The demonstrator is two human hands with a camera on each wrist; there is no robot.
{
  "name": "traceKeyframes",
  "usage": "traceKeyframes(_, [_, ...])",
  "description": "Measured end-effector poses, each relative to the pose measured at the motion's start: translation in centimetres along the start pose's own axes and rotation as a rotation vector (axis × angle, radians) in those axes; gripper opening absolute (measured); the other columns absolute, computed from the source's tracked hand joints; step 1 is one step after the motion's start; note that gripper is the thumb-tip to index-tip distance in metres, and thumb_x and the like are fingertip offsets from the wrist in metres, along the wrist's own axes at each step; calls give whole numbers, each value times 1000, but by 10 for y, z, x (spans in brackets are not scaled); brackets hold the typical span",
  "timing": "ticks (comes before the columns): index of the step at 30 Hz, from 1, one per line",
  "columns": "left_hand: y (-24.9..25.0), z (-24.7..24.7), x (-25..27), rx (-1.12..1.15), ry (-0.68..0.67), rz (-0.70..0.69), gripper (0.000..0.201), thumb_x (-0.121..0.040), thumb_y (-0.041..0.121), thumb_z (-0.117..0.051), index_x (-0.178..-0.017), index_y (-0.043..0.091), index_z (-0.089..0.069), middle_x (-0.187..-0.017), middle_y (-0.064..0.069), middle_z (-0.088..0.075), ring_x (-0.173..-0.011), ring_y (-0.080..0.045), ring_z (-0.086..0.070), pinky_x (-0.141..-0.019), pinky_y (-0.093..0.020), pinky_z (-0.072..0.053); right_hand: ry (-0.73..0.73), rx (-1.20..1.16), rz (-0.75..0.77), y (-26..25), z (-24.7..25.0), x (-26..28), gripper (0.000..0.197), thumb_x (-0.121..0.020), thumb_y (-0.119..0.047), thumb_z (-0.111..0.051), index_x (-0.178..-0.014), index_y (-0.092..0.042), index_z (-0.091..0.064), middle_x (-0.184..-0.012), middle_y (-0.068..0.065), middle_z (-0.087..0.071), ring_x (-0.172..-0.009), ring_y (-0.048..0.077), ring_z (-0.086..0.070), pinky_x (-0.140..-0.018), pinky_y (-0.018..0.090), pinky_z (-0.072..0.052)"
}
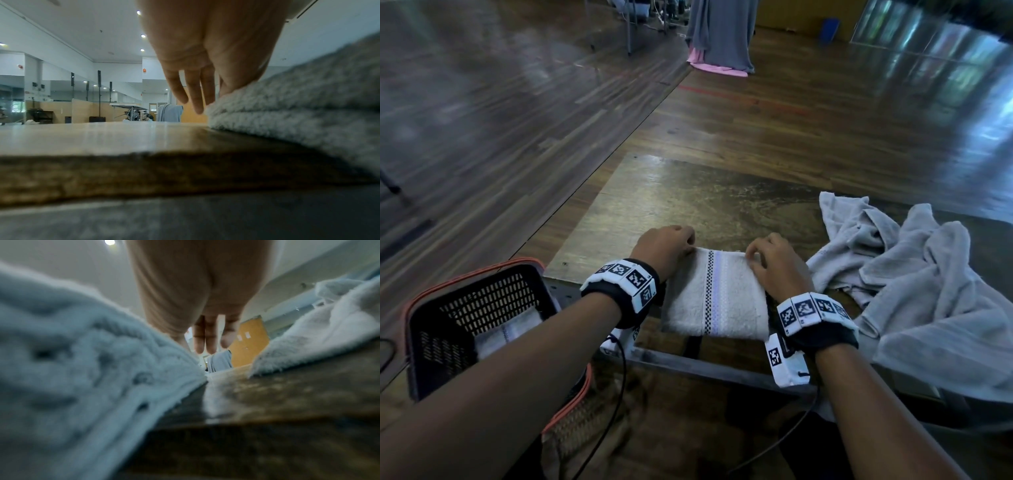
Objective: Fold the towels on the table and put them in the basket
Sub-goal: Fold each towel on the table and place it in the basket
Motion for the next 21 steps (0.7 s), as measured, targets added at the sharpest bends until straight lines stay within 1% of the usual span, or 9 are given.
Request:
traceKeyframes(2, [7,5,4,-57,83,-78,17,-92,16,-47,-106,20,-55,-111,0,-60,-103,-22,-56,-88,-35,-37,23,261,56,-10,2,2,11,-88,-17,-57,-93,-19,-66,-104,2,-51,-99,21,-47,-78,33,-39])
traceKeyframes(3, [12,6,7,-71,103,-105,19,-91,15,-47,-107,21,-56,-113,2,-60,-105,-20,-55,-90,-34,-35,10,391,80,-16,1,3,15,-88,-17,-54,-96,-18,-66,-109,3,-50,-104,22,-44,-82,35,-35])
traceKeyframes(5, [23,2,13,-107,55,-123,23,-92,16,-44,-111,21,-57,-117,3,-60,-107,-18,-55,-92,-33,-34,-11,533,112,-29,-2,8,21,-89,-15,-48,-101,-15,-65,-116,4,-51,-110,24,-41,-85,37,-31])
traceKeyframes(7, [31,-12,23,-122,-44,-83,31,-95,24,-38,-122,20,-52,-130,0,-54,-120,-20,-50,-97,-36,-33,-50,502,56,-40,-9,16,28,-94,-23,-41,-110,-13,-60,-122,4,-52,-115,24,-41,-89,40,-31])
traceKeyframes(9, [33,-27,36,-85,-86,-27,46,-99,35,-28,-140,18,-36,-150,-3,-35,-138,-18,-31,-106,-38,-27,-122,385,-62,-41,-19,25,41,-99,-35,-29,-128,-14,-48,-137,4,-46,-129,23,-35,-99,43,-30])
traceKeyframes(12, [30,-40,49,-96,-65,-17,55,-100,41,-18,-150,19,-12,-159,1,-9,-146,-13,-7,-114,-37,-16,-262,191,-197,-31,-36,28,56,-98,-46,-17,-147,-18,-20,-159,1,-10,-147,17,-3,-115,49,-12])
traceKeyframes(15, [22,-44,48,-70,-116,-41,58,-98,46,-13,-150,23,-2,-160,4,1,-146,-11,4,-118,-42,-4,-340,165,-236,-19,-45,21,62,-96,-54,-11,-150,-24,-3,-159,-3,12,-146,17,14,-115,51,6])
traceKeyframes(19, [6,-39,47,-107,-175,-7,63,-96,51,-10,-150,21,1,-159,1,7,-146,-16,9,-117,-51,2,-291,231,-306,3,-37,16,65,-95,-56,-13,-150,-24,3,-158,3,16,-144,21,20,-113,51,12])
traceKeyframes(21, [-3,-31,47,-100,-184,71,65,-96,52,-14,-149,16,-7,-160,-4,-1,-147,-20,0,-116,-51,-2,-211,256,-347,13,-21,16,68,-96,-54,-22,-150,-19,-1,-159,8,8,-146,24,14,-114,51,8])
Point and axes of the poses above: each hand's wrist, its own x-axis away from the middle knuckle, its own z-axis out of the back of the hand, y = z × x, the point moved 3 cm from there along -x, towards the middle knuckle
